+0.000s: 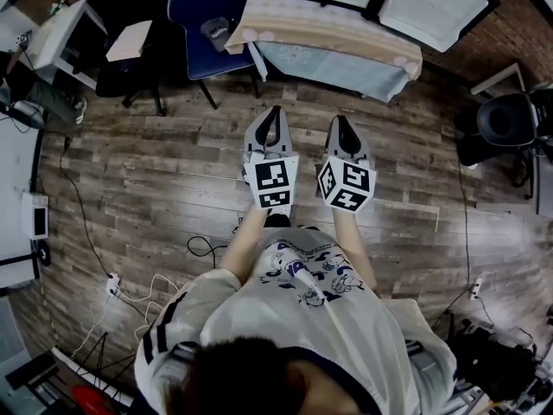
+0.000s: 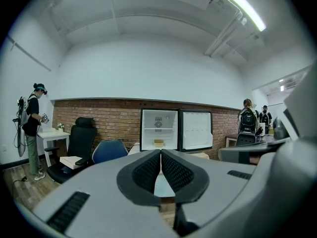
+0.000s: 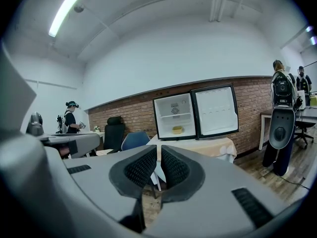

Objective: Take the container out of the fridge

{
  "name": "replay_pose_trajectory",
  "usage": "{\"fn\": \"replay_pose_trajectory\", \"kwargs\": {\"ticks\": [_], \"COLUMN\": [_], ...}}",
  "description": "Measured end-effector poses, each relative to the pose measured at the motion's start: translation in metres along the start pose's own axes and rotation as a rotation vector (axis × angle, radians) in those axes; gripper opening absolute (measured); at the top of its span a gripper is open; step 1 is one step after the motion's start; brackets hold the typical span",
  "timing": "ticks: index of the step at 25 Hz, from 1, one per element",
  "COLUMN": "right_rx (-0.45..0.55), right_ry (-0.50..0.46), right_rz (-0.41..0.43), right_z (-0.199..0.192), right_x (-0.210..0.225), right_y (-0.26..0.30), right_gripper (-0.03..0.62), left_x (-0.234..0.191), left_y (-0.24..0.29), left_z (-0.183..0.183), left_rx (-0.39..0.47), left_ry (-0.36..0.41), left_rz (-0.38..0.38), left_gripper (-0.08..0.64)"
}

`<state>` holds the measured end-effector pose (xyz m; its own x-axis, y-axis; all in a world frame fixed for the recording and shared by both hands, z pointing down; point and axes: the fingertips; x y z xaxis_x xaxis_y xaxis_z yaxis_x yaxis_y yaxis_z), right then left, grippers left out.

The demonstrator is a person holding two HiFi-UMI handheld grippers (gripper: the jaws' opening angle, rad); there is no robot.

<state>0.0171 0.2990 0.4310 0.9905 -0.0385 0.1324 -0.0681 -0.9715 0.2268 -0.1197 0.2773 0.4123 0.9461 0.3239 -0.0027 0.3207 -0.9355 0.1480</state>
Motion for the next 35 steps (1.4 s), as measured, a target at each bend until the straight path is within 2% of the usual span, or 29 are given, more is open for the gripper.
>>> {"fn": "replay_pose_trajectory", "kwargs": {"ticks": [8,19,28,35], "right_rx": [0.002,-0.026,-0.029,-0.042], "right_ry": [0.017,0.009,0.004,0.021], "right_rz": [-0.026,0.0,0.049,0.068], "right_z": [0.005,0.006,0.025,0.051], "right_x": [-0.01,-0.008,0.016,0.056], "right_y": [0.027,0.069,0.148,0.221], "right_gripper": [0.048,0.048,0.049,0.048], "left_x": [-0.016,-0.023,-0.026,-0.017], "left_y": [0.026,0.068,0.148,0.228], "left_z": [0.005,0.003,0.01,0.026], "left_rx": [0.0,-0.015,-0.016,-0.027], "left_ry": [0.008,-0.001,-0.008,-0.01], "left_rz": [-0.042,-0.038,-0.011,0.017], "left_gripper": [0.021,0.021,0.021,0.021]}}
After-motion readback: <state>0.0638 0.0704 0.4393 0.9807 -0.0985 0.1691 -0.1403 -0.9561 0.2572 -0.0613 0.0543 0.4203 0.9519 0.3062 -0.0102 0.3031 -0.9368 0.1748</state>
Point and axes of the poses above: the fingertips, and each gripper's own axes: y forward along the fingers, x to its right, z out of its top, and after that the axes turned 1 degree about z, right-handed
